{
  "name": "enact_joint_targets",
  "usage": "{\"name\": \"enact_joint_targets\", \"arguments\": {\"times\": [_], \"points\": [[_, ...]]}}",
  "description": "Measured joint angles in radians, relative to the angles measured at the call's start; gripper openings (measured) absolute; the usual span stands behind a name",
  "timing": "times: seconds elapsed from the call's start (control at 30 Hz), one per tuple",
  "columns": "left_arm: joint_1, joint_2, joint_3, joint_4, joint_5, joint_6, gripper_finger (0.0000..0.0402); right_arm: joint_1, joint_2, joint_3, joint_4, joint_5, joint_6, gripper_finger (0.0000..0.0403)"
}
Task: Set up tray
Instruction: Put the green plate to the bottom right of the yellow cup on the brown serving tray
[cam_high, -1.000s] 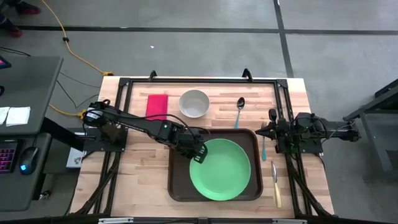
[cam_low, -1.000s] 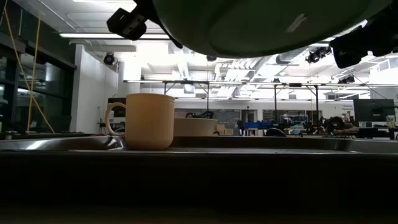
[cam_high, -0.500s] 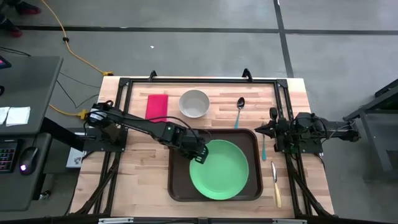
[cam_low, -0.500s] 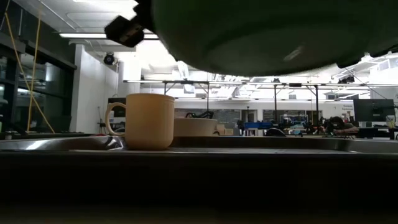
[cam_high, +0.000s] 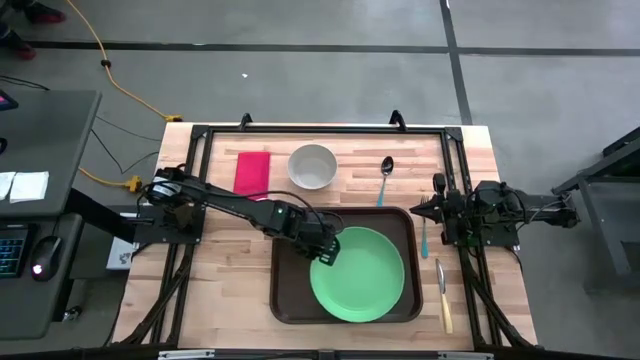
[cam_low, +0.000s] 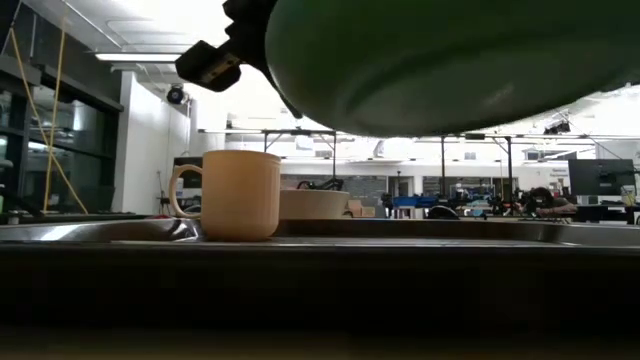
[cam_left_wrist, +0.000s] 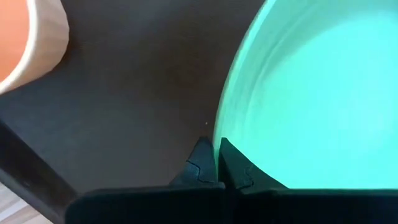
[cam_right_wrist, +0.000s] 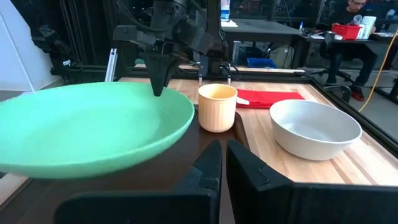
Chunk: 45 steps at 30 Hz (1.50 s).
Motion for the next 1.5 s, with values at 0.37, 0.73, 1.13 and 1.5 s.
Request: {"name": "enact_joint_targets", "arguments": {"times": [0.37,0.73,1.13,1.5], "points": [[0.000,-0.001,0.000,-0.038,-0.028,-0.011,0.0013,0.000,0.000,0.000,0.000,-0.001,0.000,0.0000],[0.000,-0.001,0.000,-0.094,-0.029,-0.030,0.0013,0.000,0.000,0.000,-0.004,-0.002,0.000,0.0000],[0.001,0.000,0.000,-0.110,-0.062,-0.049,0.0013,0.000,0.000,0.000,-0.004,-0.002,0.001,0.0000],[0.001,0.024,0.001,-0.111,-0.083,-0.064,0.0013,0.000,0.000,0.000,-0.004,-0.002,0.001,0.0000]]}}
